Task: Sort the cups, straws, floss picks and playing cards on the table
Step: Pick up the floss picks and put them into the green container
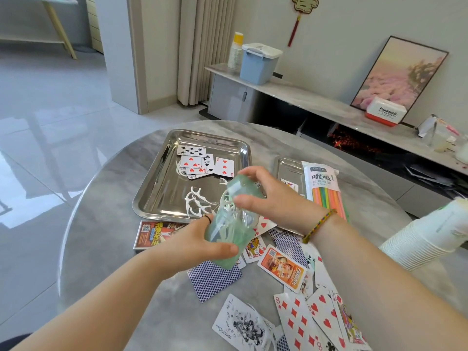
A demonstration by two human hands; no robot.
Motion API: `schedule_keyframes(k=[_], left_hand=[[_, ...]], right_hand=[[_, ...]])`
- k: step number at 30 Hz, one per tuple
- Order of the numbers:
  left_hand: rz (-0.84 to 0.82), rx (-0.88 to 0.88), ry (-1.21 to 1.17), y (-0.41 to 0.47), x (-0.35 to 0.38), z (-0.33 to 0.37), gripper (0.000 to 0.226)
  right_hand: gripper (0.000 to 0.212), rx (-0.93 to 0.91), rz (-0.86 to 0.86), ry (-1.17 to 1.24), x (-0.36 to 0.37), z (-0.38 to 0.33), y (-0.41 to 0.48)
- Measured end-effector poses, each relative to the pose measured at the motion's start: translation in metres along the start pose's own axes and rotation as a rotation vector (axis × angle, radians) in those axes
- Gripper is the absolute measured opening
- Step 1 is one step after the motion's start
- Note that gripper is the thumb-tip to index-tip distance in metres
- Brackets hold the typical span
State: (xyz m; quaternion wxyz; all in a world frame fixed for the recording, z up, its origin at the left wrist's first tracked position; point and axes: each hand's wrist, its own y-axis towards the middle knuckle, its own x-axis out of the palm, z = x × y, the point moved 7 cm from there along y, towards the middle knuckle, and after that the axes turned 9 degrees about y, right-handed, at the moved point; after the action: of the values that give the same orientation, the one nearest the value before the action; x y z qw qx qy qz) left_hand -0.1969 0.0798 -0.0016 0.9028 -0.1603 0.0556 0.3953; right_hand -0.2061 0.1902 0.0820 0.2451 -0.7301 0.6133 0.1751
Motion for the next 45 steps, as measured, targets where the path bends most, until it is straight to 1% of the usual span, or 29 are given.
schedule_keyframes(k=[2, 4, 7, 9, 10, 12, 14, 16, 18, 22, 24, 25, 28, 29, 30, 32, 33, 35, 38, 40, 42, 45], left_hand=[[0.049, -0.005, 0.081, 0.000, -0.002, 0.001, 0.038], [0.097, 0.006, 0.121, -0.001, -0.003, 0.004, 0.041], [0.130, -0.003, 0.199, -0.003, -0.003, 0.004, 0.051], [0.152, -0.010, 0.255, -0.003, -0.002, 0.004, 0.066], [0.172, -0.006, 0.284, -0.003, -0.002, 0.004, 0.068], [0.212, 0.011, 0.331, -0.004, -0.001, 0.008, 0.068], [0.236, 0.039, 0.360, -0.004, 0.000, 0.011, 0.071], [0.218, 0.034, 0.379, -0.003, 0.003, 0.011, 0.078], [0.179, 0.020, 0.412, -0.004, 0.009, 0.009, 0.080], [0.099, -0.008, 0.443, -0.002, 0.013, -0.002, 0.086], [0.077, -0.010, 0.455, -0.002, 0.012, -0.002, 0.086], [0.070, -0.006, 0.465, -0.002, 0.012, -0.001, 0.085], [0.055, -0.012, 0.511, 0.000, 0.012, -0.001, 0.088], [0.044, -0.016, 0.523, 0.001, 0.013, -0.003, 0.088], [0.029, -0.006, 0.520, 0.002, 0.014, -0.004, 0.084], [0.004, 0.030, 0.501, 0.003, 0.017, -0.002, 0.068], [-0.004, 0.043, 0.499, 0.002, 0.017, -0.001, 0.063], [-0.012, 0.069, 0.498, 0.001, 0.018, 0.003, 0.063], [-0.043, 0.079, 0.532, 0.000, 0.019, 0.005, 0.069], [-0.064, 0.076, 0.552, -0.001, 0.019, 0.004, 0.072], [-0.078, 0.074, 0.563, -0.001, 0.019, 0.003, 0.072], [-0.089, 0.081, 0.533, 0.001, 0.019, 0.002, 0.070]], right_hand=[[0.041, 0.023, -0.056, 0.010, -0.006, 0.001, -0.005], [0.034, 0.059, -0.079, 0.047, -0.005, 0.008, -0.010], [0.036, 0.083, 0.022, 0.247, -0.007, 0.026, -0.017], [0.041, 0.098, 0.106, 0.316, -0.009, 0.042, -0.026], [0.044, 0.099, 0.130, 0.287, -0.007, 0.051, -0.032], [0.051, 0.101, 0.139, 0.140, 0.003, 0.066, -0.046], [0.059, 0.107, 0.104, -0.065, 0.016, 0.080, -0.057], [0.065, 0.125, 0.059, -0.239, 0.029, 0.094, -0.065], [0.065, 0.159, 0.031, -0.310, 0.037, 0.105, -0.067], [0.062, 0.205, -0.038, -0.326, 0.044, 0.115, -0.063], [0.058, 0.202, -0.052, -0.298, 0.036, 0.112, -0.060], [0.053, 0.189, -0.023, -0.246, 0.028, 0.107, -0.058], [0.030, 0.081, 0.178, 0.049, -0.001, 0.079, -0.052], [0.027, 0.025, 0.221, 0.105, -0.007, 0.069, -0.048], [0.027, -0.025, 0.223, 0.111, -0.008, 0.058, -0.045], [0.032, -0.090, 0.152, 0.037, -0.002, 0.039, -0.037], [0.034, -0.112, 0.106, -0.024, 0.003, 0.032, -0.032], [0.035, -0.145, 0.018, -0.124, 0.012, 0.021, -0.022], [0.019, -0.132, -0.088, -0.174, 0.020, 0.014, -0.012], [0.013, -0.105, -0.138, -0.183, 0.022, 0.013, -0.009], [0.014, -0.088, -0.157, -0.229, 0.021, 0.013, -0.008], [0.019, -0.112, -0.137, -0.327, 0.019, 0.011, -0.009]])
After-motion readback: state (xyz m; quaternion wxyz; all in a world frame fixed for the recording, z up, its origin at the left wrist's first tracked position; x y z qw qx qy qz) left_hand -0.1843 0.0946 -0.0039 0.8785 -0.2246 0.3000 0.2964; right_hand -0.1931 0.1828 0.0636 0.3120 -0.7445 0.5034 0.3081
